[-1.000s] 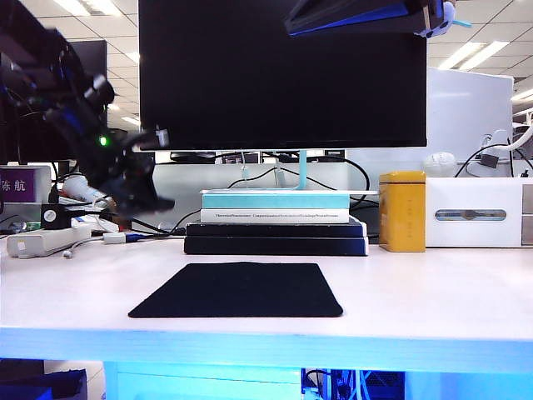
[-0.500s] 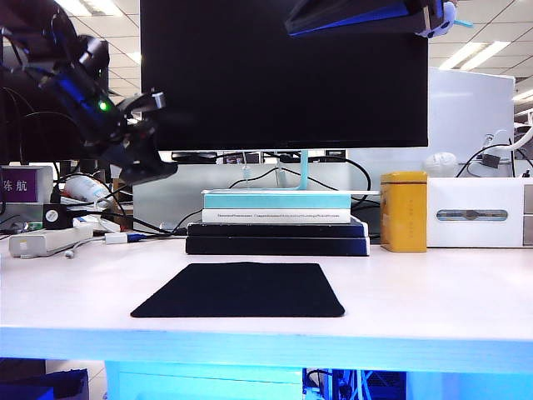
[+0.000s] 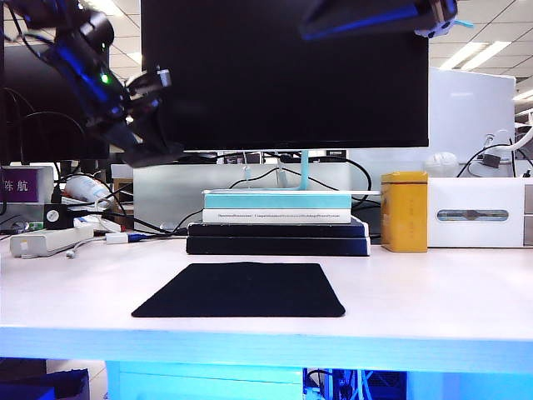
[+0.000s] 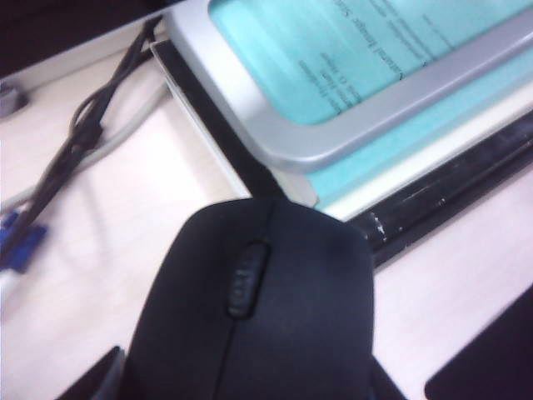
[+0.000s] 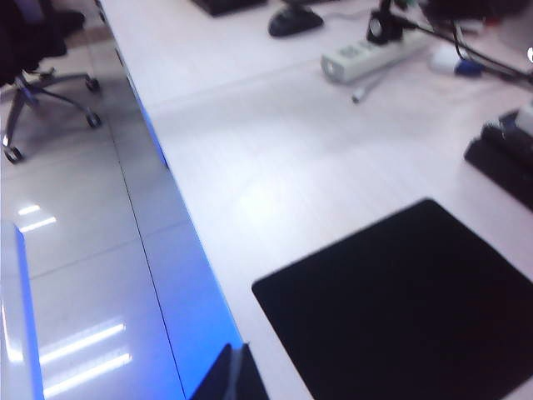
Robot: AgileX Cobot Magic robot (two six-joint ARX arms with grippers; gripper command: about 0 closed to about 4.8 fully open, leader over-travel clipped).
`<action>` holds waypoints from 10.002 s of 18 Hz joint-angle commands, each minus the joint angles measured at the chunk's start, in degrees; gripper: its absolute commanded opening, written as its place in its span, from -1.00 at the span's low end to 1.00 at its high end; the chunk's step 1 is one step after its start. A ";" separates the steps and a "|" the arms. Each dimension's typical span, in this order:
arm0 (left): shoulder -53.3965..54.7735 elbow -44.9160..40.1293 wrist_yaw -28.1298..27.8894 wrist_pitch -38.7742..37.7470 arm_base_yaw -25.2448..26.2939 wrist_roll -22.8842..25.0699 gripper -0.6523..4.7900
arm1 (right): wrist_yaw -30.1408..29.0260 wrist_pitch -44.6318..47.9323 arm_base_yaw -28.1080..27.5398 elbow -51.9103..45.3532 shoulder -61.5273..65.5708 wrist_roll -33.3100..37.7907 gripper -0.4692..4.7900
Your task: Place the black mouse on the black mouse pad.
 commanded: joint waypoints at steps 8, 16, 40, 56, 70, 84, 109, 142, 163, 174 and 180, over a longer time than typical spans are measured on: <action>-11.74 0.31 -1.49 -5.55 -1.57 -1.64 -0.78 | 1.44 -0.74 -0.68 0.26 -4.50 -1.46 -0.84; -27.23 -7.89 -5.14 -0.74 -1.55 -4.85 -0.78 | 0.00 -1.01 -0.57 0.28 -5.75 -1.40 -0.84; -69.07 -64.57 -7.48 13.79 -1.97 -15.63 -0.78 | 6.43 -21.16 -0.26 0.26 -24.57 -1.14 -0.84; -67.25 -82.38 -4.42 28.13 -12.00 -23.08 -0.78 | 10.51 -34.12 -0.26 0.13 -32.96 0.02 -0.84; -42.93 -81.53 -7.58 50.82 -25.27 -28.46 -0.78 | 13.42 -31.43 -0.35 -2.51 -30.38 -2.82 -0.84; -32.02 -76.28 -5.31 54.95 -25.51 -28.30 -0.78 | 8.76 -12.04 -0.37 -2.54 -12.92 -3.48 -0.84; -18.80 -73.50 -9.25 54.86 -26.47 -26.91 -0.20 | 7.41 -4.96 -0.39 -2.54 -7.41 -3.10 -0.84; -43.45 -72.50 -17.86 46.34 -26.53 -23.47 -0.31 | 6.58 -5.88 -0.39 -1.99 -7.56 -2.97 -0.84; -74.53 -72.63 -35.39 30.32 -17.49 -18.88 -0.78 | 31.43 -11.85 -0.44 -2.08 -26.49 -3.10 -0.84; -96.83 -84.17 -41.29 26.82 -14.01 -17.73 -0.78 | 46.51 -22.08 -0.42 -2.34 -39.01 -4.94 -0.84; -99.34 -88.98 -43.47 27.54 -13.97 -17.49 -0.78 | 48.13 -12.26 -2.60 -11.87 -41.86 -7.52 -0.84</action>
